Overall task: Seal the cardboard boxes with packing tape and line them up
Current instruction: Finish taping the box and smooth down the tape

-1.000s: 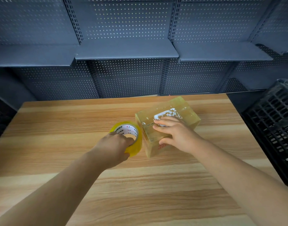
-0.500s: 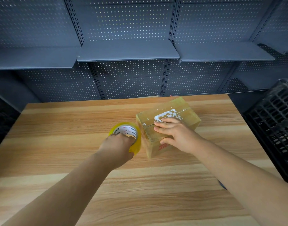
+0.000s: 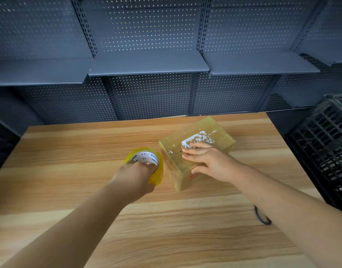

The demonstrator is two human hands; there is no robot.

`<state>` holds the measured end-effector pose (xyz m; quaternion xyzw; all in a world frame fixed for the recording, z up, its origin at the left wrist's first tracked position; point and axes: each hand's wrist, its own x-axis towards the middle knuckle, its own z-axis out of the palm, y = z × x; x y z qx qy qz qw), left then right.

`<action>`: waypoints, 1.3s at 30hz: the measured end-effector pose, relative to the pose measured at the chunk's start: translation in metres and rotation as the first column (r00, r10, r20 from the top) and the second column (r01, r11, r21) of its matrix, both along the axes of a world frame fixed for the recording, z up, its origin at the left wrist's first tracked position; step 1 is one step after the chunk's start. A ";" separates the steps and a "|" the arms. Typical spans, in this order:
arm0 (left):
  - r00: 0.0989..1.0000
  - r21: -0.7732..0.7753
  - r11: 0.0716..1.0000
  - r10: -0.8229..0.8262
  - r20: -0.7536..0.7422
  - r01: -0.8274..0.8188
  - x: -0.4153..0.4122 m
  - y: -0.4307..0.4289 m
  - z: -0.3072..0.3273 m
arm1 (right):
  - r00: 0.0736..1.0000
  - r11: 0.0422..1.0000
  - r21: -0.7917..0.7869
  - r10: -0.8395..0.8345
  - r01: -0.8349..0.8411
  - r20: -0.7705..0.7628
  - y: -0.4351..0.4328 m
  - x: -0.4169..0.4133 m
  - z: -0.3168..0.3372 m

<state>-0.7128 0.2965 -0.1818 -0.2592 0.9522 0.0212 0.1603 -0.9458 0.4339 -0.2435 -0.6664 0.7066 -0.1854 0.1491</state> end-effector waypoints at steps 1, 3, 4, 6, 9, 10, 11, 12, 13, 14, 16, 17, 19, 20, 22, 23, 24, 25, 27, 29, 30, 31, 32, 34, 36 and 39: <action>1.000 0.008 1.000 -0.017 -0.015 0.017 -0.001 0.003 -0.002 | 1.000 1.000 0.010 0.018 -0.018 0.010 0.003 -0.003 0.002; 0.998 0.030 0.998 -0.047 -0.048 0.049 -0.004 0.009 -0.006 | 0.998 0.998 0.009 0.059 -0.059 0.004 0.010 -0.010 0.004; 0.997 0.040 0.997 -0.058 -0.056 0.060 -0.006 0.011 -0.009 | 0.997 0.997 0.015 0.072 -0.072 -0.003 0.012 -0.013 0.006; 0.995 0.041 0.996 -0.081 -0.063 0.083 -0.009 0.016 -0.013 | 0.996 0.996 0.040 0.084 -0.083 -0.008 0.015 -0.017 0.009; 0.993 0.005 0.996 -0.094 -0.068 0.094 -0.010 0.019 -0.015 | 0.997 0.994 0.072 0.083 -0.083 0.008 0.016 -0.017 0.012; 0.992 -0.004 0.995 -0.101 -0.070 0.101 -0.009 0.020 -0.016 | 0.997 0.994 0.078 0.079 -0.079 0.011 0.016 -0.016 0.012; 0.992 -0.008 0.994 -0.112 -0.065 0.112 -0.008 0.020 -0.016 | 0.997 0.994 0.081 0.074 -0.075 0.013 0.017 -0.016 0.012; 0.991 -0.003 0.992 -0.122 -0.054 0.122 -0.006 0.021 -0.017 | 0.997 0.994 0.081 0.069 -0.070 0.016 0.017 -0.016 0.012; 0.990 0.012 0.991 -0.132 -0.046 0.132 -0.004 0.021 -0.018 | 0.998 0.995 0.079 0.065 -0.066 0.021 0.018 -0.016 0.012; 0.989 0.031 0.989 -0.143 -0.036 0.144 -0.002 0.021 -0.019 | 0.998 0.995 0.073 0.064 -0.066 0.026 0.018 -0.015 0.011; 0.986 0.074 0.983 -0.167 -0.016 0.168 0.002 0.018 -0.020 | 0.998 0.995 0.071 0.061 -0.064 0.032 0.018 -0.015 0.011; 0.983 0.097 0.979 -0.182 -0.010 0.182 0.003 0.018 -0.020 | 0.998 0.995 0.074 0.061 -0.064 0.033 0.018 -0.015 0.012; 0.974 0.141 0.964 -0.227 -0.004 0.226 0.005 0.016 -0.019 | 0.997 0.994 0.079 0.068 -0.070 0.030 0.018 -0.015 0.013; 0.967 0.153 0.955 -0.255 -0.007 0.253 0.006 0.016 -0.018 | 0.997 0.994 0.087 0.071 -0.073 0.026 0.018 -0.015 0.014; 0.965 0.172 0.950 -0.261 -0.016 0.260 0.009 0.014 -0.016 | 0.997 0.992 0.099 0.077 -0.078 0.019 0.018 -0.015 0.015; 0.969 0.180 0.952 -0.246 -0.022 0.246 0.011 0.012 -0.015 | 0.997 0.992 0.097 0.079 -0.081 0.018 0.017 -0.016 0.015; 0.971 0.179 0.954 -0.238 -0.035 0.240 0.011 0.009 -0.015 | 0.996 0.992 0.096 0.083 -0.084 0.017 0.017 -0.016 0.014; 0.971 0.161 0.957 -0.235 -0.053 0.240 0.012 0.007 -0.015 | 0.996 0.992 0.096 0.085 -0.086 0.017 0.017 -0.016 0.014; 0.970 0.093 0.968 -0.227 -0.083 0.234 0.012 0.006 -0.014 | 0.995 0.991 0.096 0.094 -0.095 0.013 0.017 -0.017 0.014; 0.970 0.028 0.974 -0.221 -0.097 0.225 0.010 0.010 -0.014 | 0.995 0.988 0.119 0.097 -0.098 0.015 0.017 -0.018 0.015; 0.971 -0.004 0.975 -0.220 -0.089 0.220 0.009 0.013 -0.013 | 0.995 0.987 0.129 0.098 -0.100 0.018 0.018 -0.018 0.016; 0.971 -0.040 0.975 -0.223 -0.088 0.220 0.008 0.017 -0.013 | 0.995 0.985 0.139 0.100 -0.102 0.019 0.018 -0.019 0.018; 0.970 -0.069 0.974 -0.222 -0.100 0.215 0.007 0.020 -0.014 | 0.995 0.983 0.151 0.104 -0.105 0.016 0.019 -0.020 0.020; 0.966 -0.101 0.976 -0.207 -0.155 0.193 0.006 0.026 -0.018 | 0.994 0.980 0.167 0.109 -0.105 -0.015 0.020 -0.019 0.023; 0.966 -0.116 0.972 -0.221 -0.132 0.207 0.005 0.032 -0.019 | 0.987 0.979 0.186 0.108 -0.085 -0.116 0.023 -0.015 0.027; 0.954 -0.198 0.950 -0.270 -0.128 0.242 0.001 0.035 -0.026 | 0.978 0.988 0.140 -0.030 0.060 -0.205 0.048 -0.008 0.031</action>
